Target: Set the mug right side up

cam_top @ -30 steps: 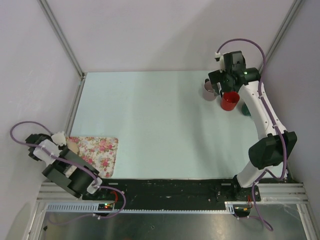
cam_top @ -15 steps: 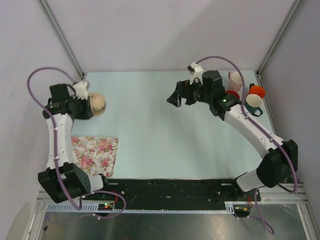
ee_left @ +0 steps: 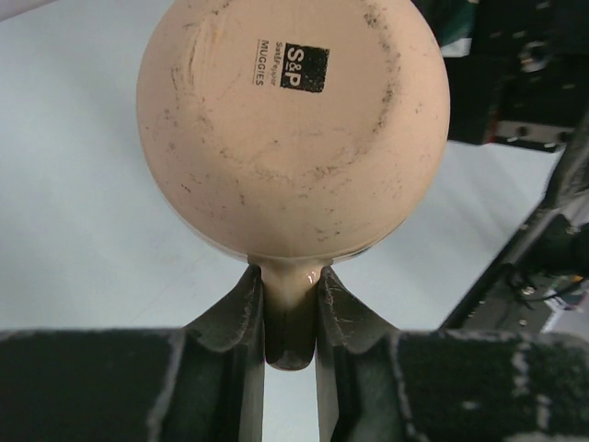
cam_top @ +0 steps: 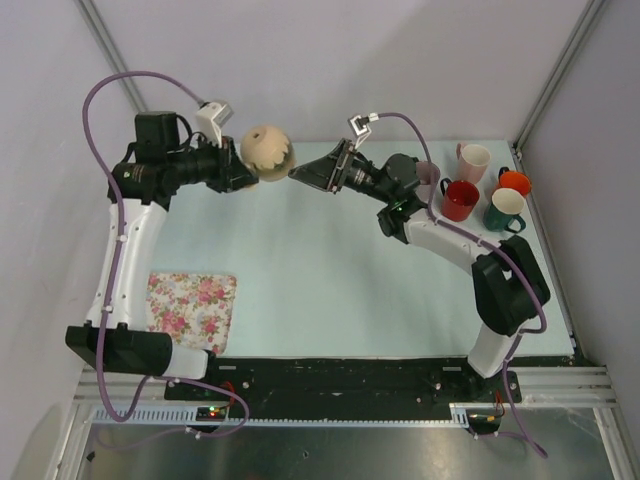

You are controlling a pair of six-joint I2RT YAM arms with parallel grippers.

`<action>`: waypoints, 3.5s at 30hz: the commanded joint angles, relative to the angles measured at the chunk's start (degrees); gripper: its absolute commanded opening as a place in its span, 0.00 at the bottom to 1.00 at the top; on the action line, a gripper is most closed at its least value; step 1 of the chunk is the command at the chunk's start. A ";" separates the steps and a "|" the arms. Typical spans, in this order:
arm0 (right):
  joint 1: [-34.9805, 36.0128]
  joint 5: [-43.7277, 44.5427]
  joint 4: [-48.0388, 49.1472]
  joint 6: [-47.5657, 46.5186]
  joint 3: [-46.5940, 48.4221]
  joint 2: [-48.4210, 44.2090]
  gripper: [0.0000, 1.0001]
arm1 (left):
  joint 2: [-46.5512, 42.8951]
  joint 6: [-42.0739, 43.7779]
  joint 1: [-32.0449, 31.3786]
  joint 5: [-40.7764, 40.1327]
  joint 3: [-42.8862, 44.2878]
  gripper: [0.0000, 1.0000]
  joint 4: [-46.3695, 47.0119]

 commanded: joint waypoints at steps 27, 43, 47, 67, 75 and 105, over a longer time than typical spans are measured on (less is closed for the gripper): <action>-4.25 10.88 -25.33 -10.60 1.45 -14.07 0.00 | -1.11 -2.32 -1.90 1.36 -4.47 0.98 6.80; -13.80 43.37 -106.25 -58.97 29.46 12.34 0.00 | -3.58 9.14 2.92 -23.05 -18.40 1.00 3.41; -16.81 41.13 -105.69 -62.08 31.03 16.45 0.00 | -4.06 10.09 2.92 -23.09 -19.13 1.00 3.27; -24.00 22.50 -100.61 -65.89 33.99 24.22 0.00 | -2.97 11.42 2.92 -24.31 -20.05 1.00 2.91; -24.50 21.61 -101.17 -64.82 34.10 23.59 0.34 | -2.80 11.45 2.92 -23.73 -20.14 1.00 2.95; -25.98 43.91 -47.91 -43.74 -37.58 -49.66 0.99 | -11.62 -0.05 2.96 -33.51 -40.33 1.00 30.77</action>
